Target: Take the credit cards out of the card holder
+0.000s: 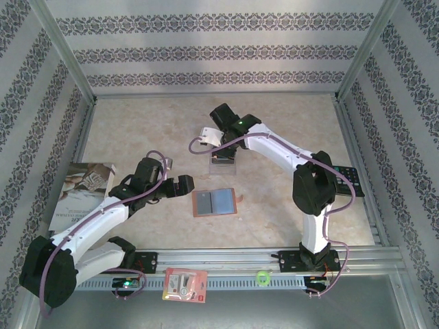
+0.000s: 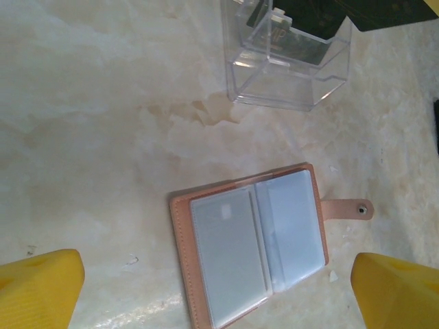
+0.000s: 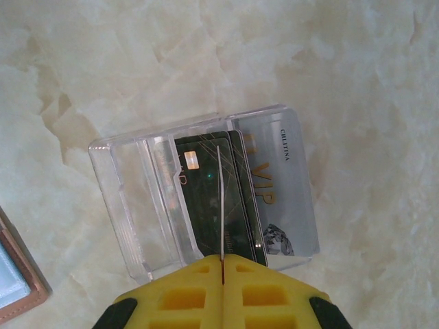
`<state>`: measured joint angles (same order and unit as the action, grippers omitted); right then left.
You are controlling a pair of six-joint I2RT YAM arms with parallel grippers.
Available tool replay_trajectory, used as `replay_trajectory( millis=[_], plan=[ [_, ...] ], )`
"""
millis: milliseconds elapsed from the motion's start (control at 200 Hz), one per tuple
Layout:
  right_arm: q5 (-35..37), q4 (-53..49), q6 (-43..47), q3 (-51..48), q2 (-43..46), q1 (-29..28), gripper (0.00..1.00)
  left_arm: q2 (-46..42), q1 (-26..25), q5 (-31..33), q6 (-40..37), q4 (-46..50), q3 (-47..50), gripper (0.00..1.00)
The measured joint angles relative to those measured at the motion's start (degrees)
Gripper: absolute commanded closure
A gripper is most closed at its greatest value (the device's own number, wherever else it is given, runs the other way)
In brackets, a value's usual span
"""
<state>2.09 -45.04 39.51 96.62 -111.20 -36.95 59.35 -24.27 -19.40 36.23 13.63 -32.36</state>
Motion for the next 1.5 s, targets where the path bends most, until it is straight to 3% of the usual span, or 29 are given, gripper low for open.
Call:
replay_trajectory(
  millis=[620,724,914,1179,1499],
  plan=[
    [0.72,-1.09,3.98,2.67,-5.62,0.00,1.00,2.03,1.90,-0.11,0.00,0.11,0.55,0.00],
    [2.19,-0.24,3.50,2.99,-5.90,0.00,0.75,2.05,1.90,-0.44,0.00,0.09,0.68,0.00],
    [7.28,7.15,1.86,2.32,-6.10,0.00,0.68,2.03,1.90,-1.38,0.02,0.09,0.85,0.00],
    [7.74,17.44,-8.37,-4.24,1.22,-2.01,0.63,1.33,1.90,-1.73,1.38,-1.64,2.78,0.00],
    [7.85,26.88,-28.68,-19.56,14.43,-13.77,0.62,1.36,1.95,-3.10,3.93,-6.91,4.66,0.00]
  ],
)
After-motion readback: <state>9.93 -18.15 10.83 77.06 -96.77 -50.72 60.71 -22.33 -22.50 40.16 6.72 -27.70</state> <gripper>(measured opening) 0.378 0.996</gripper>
